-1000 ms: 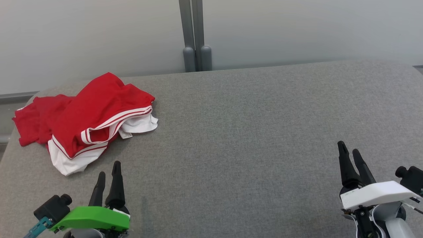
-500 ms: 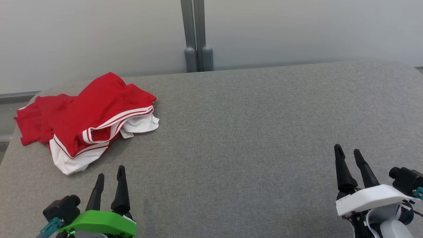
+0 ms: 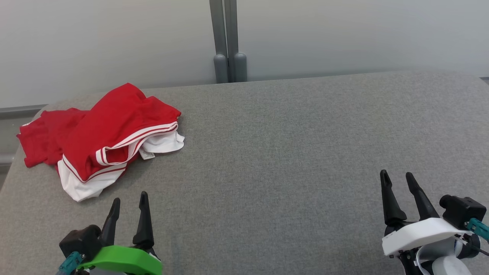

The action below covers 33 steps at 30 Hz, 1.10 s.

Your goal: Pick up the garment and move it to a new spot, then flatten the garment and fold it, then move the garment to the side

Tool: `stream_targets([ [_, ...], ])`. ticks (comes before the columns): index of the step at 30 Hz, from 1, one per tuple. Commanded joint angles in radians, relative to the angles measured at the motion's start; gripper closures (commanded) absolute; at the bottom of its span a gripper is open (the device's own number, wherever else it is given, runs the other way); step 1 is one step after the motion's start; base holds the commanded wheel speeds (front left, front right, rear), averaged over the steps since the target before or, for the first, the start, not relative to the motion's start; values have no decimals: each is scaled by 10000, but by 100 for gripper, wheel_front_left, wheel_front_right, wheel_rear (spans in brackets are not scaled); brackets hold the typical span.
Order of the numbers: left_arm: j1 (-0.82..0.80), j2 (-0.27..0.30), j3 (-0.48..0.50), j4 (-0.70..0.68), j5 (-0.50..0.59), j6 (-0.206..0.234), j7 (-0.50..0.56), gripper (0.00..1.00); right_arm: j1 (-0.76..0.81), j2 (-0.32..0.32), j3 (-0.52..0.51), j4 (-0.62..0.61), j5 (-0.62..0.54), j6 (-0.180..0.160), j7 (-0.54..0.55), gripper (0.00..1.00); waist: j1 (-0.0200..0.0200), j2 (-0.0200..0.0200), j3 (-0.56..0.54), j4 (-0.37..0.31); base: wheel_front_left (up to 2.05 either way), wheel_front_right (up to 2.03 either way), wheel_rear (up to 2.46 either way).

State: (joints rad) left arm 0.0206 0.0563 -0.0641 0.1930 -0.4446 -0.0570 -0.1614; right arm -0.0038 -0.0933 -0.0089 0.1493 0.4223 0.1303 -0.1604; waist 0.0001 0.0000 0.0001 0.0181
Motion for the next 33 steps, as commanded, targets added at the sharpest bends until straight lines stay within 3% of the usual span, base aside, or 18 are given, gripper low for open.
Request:
stream_targets([
  [1, 9, 102, -19, -153, 273, 66, -95, 0, 60, -71, 30, -70, -280, 5, -104, 0, -1, 0, 4, 7, 0, 0, 0],
  [33, 346, 26, -32, 146, 2844, 66, -778, 0, 377, -48, -85, 123, -2368, 5, -790, 0, -1, 0, -56, 34, 0, 0, 0],
])
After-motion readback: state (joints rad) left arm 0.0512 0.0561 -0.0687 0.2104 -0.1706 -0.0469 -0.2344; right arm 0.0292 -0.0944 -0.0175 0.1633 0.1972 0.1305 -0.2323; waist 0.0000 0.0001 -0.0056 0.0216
